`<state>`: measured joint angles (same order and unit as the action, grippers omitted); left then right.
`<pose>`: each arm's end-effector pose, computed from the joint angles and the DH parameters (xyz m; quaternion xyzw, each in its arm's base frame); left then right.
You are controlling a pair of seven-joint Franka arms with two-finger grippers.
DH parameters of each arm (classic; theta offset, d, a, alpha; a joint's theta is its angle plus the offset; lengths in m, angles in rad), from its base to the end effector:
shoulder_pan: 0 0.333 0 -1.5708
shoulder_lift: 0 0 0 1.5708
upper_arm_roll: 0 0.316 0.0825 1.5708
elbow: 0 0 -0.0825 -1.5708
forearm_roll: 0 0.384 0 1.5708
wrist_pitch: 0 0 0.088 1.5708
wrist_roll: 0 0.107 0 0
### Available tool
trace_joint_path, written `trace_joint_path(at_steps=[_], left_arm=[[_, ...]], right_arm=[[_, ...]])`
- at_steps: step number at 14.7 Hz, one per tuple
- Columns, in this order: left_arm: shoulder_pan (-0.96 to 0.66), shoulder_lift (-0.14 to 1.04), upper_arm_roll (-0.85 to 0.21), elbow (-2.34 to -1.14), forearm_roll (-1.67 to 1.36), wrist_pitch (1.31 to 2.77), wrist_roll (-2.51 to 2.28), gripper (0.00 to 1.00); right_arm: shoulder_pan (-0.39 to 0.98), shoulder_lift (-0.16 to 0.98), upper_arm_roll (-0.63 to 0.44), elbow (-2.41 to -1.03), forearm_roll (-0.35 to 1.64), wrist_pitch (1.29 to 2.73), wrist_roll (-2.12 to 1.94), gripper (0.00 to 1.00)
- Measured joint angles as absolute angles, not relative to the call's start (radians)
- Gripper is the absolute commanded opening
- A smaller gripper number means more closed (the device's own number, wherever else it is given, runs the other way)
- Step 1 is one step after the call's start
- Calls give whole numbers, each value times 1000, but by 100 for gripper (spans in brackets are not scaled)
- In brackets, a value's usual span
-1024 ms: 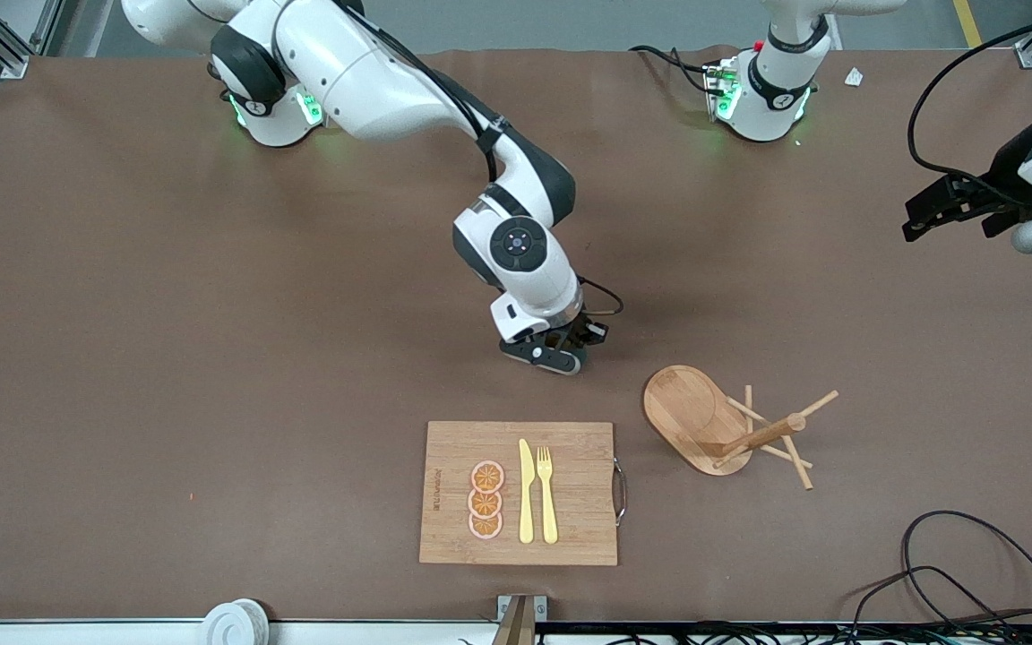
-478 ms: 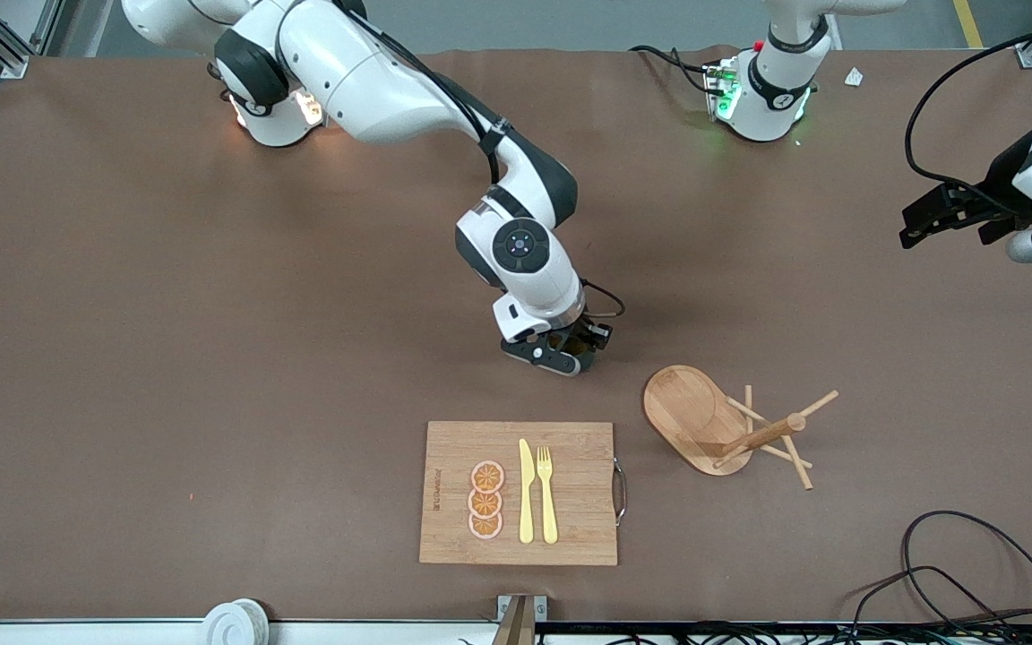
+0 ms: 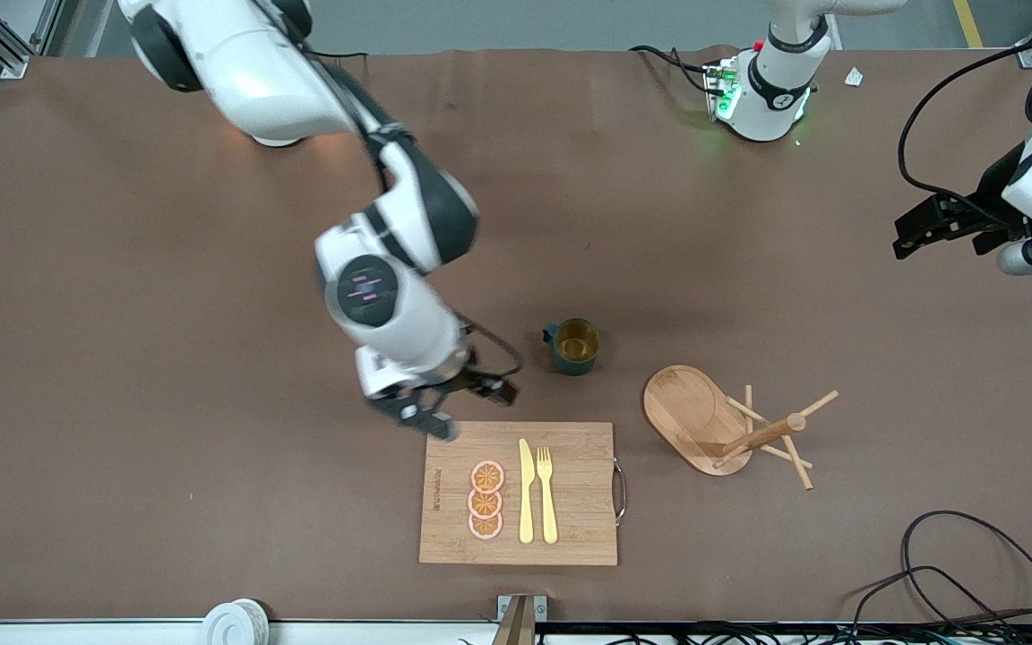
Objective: Pass cup and hang on rack
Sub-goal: 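Set the mug down with the right gripper while the left gripper reaches it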
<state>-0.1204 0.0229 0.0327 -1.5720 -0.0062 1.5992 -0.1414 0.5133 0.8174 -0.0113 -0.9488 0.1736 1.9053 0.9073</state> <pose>0.5618 -0.0503 0.6136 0.9996 0.0269 0.0018 0.0029 0.6777 0.3901 0.4026 -0.9697 0.2203 -0.0011 0.1055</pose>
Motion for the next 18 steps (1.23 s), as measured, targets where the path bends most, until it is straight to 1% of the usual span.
trace_joint_path(at_steps=[2,4,6,9,12,15,18], left_arm=[[-126,40,9,-1569,-6,1599,-229,100],[-137,67,-52,-1561,-6,1600,-355,100],[-146,102,-117,-1542,-6,1601,-483,100],[-156,159,-198,-1529,-2,1611,-644,100],[-244,224,-220,-1520,64,1642,-795,100],[-363,305,-222,-1519,116,1698,-975,100],[-483,412,-224,-1519,234,1753,-1176,100]], right_arm=[[454,774,-57,-947,104,1834,778,100],[311,729,-74,-948,87,1772,593,100],[177,705,-71,-952,89,1742,424,100],[83,685,-69,-987,89,1735,283,100],[21,631,-69,-1045,88,1735,122,100],[-19,493,-69,-1164,81,1727,6,100],[-17,317,-57,-1333,21,1722,-14,100]])
